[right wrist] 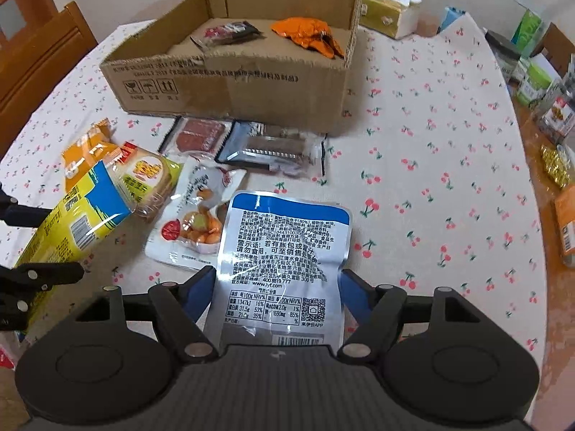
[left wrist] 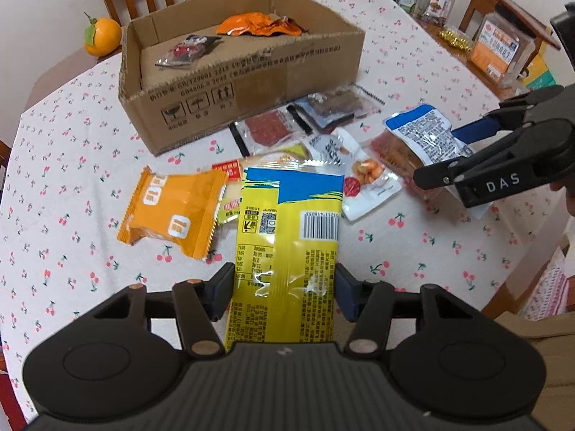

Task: Organize snacks
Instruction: 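Release the yellow packet into the box with the left gripper while the right holds the white packet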

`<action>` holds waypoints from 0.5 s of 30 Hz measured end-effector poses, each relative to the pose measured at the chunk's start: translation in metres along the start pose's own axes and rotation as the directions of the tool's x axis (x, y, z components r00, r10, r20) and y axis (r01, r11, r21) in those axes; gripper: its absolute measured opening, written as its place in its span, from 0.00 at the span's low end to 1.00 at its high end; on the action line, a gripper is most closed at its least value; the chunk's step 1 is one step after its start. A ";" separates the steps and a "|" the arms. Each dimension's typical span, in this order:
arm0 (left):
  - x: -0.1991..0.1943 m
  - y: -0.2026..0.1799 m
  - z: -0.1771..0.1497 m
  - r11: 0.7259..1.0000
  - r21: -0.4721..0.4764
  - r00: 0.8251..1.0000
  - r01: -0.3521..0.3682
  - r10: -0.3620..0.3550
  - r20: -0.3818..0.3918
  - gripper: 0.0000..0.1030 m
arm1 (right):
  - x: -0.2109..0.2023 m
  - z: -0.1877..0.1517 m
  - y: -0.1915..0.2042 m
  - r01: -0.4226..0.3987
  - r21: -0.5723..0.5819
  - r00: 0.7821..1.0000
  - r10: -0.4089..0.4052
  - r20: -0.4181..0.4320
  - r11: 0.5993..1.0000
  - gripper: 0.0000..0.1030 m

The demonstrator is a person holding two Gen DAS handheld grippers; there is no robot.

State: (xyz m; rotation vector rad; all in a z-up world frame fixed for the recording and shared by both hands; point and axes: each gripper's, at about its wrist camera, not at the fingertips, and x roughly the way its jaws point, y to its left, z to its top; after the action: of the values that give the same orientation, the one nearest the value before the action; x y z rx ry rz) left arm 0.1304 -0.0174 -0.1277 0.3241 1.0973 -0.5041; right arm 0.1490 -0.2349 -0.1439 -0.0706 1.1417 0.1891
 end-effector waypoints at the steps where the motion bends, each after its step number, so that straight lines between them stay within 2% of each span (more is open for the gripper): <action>1: -0.004 0.002 0.002 1.000 0.001 1.000 0.002 -0.002 0.000 0.55 | -0.004 0.001 0.000 0.000 -0.008 1.000 0.000 0.007 1.000 0.76; 8: -0.027 0.012 0.024 0.999 0.013 1.000 0.029 -0.029 -0.002 0.55 | -0.033 0.019 -0.003 -0.027 -0.065 0.998 0.031 0.060 0.998 0.76; 15: -0.038 0.024 0.065 0.999 0.027 0.998 0.030 -0.031 0.056 0.55 | -0.045 0.041 -0.002 -0.054 -0.092 0.991 0.065 0.115 0.994 0.76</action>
State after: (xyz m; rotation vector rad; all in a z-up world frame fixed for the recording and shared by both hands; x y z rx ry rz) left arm 0.1789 -0.0206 -0.0652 0.3142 1.0426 -0.5517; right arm 0.1684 -0.2359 -0.0864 -0.1029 1.0177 0.2940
